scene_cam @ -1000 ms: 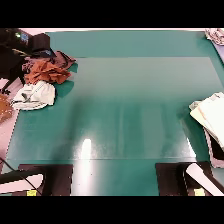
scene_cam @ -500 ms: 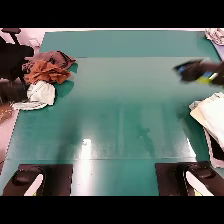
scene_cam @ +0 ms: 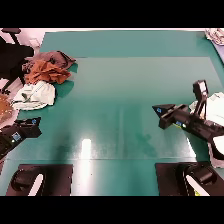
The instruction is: Fold the shirts.
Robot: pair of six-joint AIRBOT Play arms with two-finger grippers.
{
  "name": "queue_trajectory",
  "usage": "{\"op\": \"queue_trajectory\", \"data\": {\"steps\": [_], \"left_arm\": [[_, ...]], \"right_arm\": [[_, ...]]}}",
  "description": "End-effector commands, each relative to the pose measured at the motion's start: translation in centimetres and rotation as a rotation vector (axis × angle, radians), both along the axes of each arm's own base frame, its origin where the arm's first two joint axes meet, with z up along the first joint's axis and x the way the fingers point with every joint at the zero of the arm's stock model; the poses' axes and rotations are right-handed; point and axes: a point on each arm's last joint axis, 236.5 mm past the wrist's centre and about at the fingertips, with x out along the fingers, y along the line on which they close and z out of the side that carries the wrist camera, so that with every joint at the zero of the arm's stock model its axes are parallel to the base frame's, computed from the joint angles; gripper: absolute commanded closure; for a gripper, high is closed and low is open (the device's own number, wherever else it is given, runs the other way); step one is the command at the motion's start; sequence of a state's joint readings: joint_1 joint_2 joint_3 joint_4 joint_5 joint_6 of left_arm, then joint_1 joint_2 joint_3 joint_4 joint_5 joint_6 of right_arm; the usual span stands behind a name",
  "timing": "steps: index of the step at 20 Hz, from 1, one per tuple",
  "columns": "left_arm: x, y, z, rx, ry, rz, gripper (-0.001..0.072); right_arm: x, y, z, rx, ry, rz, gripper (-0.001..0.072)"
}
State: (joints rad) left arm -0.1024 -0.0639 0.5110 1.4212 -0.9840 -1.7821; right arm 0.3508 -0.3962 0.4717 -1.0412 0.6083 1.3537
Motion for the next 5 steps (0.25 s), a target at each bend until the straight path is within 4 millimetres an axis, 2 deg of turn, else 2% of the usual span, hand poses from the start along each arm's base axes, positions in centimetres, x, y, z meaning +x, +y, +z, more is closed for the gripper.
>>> {"op": "queue_trajectory", "data": {"steps": [1, 5], "left_arm": [[0.2, 0.0, 0.2, -0.015, -0.033, 0.010, 0.0680], [0.8, 0.1, 1.3, -0.023, -0.081, 0.016, 0.0681]], "right_arm": [[-1.6, -0.9, -0.7, 0.033, -0.035, -0.024, 0.0683], [-3.3, -1.5, -0.1, 0.046, -0.081, -0.016, 0.0683]]}}
